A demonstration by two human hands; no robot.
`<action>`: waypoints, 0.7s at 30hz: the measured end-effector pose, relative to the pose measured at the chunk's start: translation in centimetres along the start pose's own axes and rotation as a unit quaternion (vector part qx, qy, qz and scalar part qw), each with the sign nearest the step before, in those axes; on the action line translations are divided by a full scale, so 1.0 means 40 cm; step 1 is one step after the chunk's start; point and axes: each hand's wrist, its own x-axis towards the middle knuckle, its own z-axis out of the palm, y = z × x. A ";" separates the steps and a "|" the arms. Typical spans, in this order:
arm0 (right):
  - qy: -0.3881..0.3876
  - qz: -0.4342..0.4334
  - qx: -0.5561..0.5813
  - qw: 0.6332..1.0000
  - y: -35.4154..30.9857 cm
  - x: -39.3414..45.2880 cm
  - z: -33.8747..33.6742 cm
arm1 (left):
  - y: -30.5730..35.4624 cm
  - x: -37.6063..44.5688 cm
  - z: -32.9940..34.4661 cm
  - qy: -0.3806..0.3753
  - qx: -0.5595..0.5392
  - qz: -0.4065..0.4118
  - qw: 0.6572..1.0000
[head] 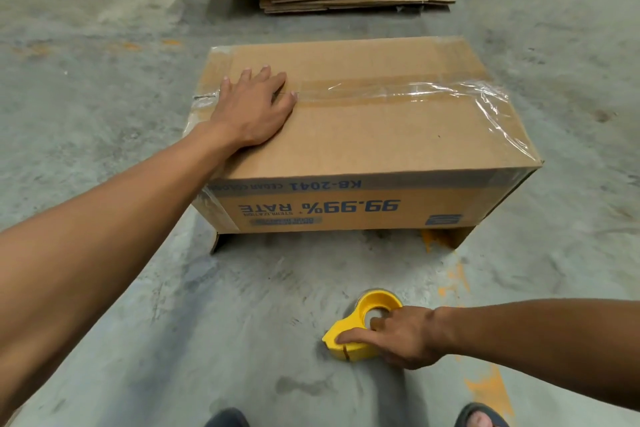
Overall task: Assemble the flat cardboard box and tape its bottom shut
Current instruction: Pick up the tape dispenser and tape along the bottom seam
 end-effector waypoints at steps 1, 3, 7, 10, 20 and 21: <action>-0.008 0.003 0.013 1.000 0.004 0.007 -0.015 | 0.003 -0.001 -0.004 -0.001 -0.001 0.000 1.000; -0.021 0.024 0.041 0.999 -0.012 0.018 -0.072 | 0.005 -0.001 -0.010 -0.005 -0.004 0.000 1.000; 0.001 0.071 0.177 0.982 -0.053 0.015 -0.255 | -0.005 -0.002 -0.027 -0.025 -0.036 0.006 0.999; 0.029 0.002 0.401 0.916 -0.089 -0.040 -0.406 | -0.015 -0.010 -0.059 -0.025 -0.110 0.026 0.993; 0.272 -0.168 0.545 0.775 -0.019 -0.331 -0.757 | 0.082 -0.062 -0.288 -0.190 -0.561 -0.118 0.797; 0.280 -0.168 0.560 0.761 0.002 -0.351 -0.764 | 0.100 -0.070 -0.297 -0.233 -0.584 -0.114 0.769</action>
